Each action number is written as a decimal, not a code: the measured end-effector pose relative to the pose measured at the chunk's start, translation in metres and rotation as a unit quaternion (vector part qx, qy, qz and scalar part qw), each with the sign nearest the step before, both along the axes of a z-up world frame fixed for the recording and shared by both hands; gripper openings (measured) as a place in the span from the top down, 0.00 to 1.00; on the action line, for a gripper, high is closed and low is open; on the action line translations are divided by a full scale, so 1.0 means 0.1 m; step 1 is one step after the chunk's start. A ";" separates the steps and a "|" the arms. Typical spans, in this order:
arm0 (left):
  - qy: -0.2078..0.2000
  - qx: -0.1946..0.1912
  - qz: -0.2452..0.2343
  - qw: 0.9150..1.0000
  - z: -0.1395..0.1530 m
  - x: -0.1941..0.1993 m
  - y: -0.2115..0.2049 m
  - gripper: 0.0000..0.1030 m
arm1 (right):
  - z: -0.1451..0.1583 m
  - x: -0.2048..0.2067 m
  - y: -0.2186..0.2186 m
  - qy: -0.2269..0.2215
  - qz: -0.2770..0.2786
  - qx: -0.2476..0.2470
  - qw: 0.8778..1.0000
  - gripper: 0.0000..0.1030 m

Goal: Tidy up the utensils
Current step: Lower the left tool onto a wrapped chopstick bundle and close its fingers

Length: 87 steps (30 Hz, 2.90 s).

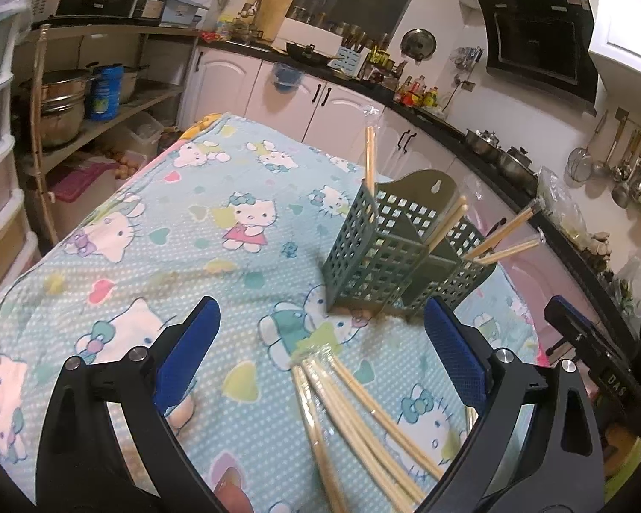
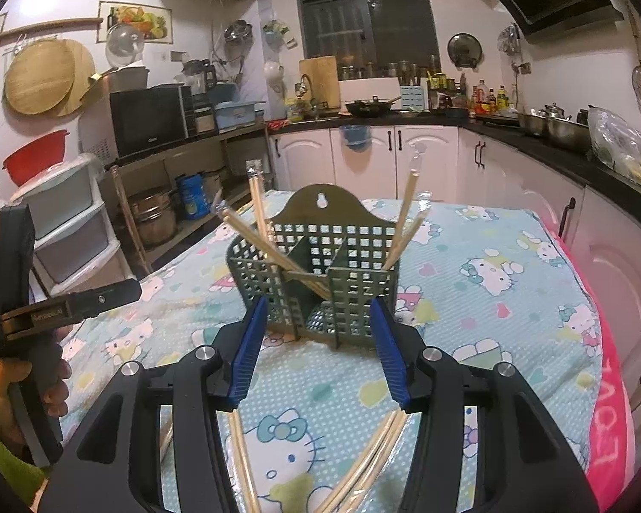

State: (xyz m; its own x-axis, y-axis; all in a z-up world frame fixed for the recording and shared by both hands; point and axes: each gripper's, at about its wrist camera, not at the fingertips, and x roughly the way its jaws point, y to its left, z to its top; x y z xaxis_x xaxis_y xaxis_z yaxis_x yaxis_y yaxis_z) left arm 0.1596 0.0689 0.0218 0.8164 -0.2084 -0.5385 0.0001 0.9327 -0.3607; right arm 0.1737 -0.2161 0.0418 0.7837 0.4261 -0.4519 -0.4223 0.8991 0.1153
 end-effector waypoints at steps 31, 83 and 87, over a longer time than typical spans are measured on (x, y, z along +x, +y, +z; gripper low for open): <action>0.139 0.088 -0.075 0.984 -0.68 -0.12 -0.24 0.43 | -0.51 0.18 0.59 0.109 0.089 -0.055 0.989 0.48; 0.170 0.032 -0.084 0.981 -0.88 0.56 0.16 0.82 | -0.95 0.81 1.57 0.153 0.170 -0.153 0.961 0.90; 0.172 0.035 -0.081 0.981 -0.88 0.59 0.15 0.82 | -0.81 0.77 1.51 0.138 0.169 -0.142 0.966 0.90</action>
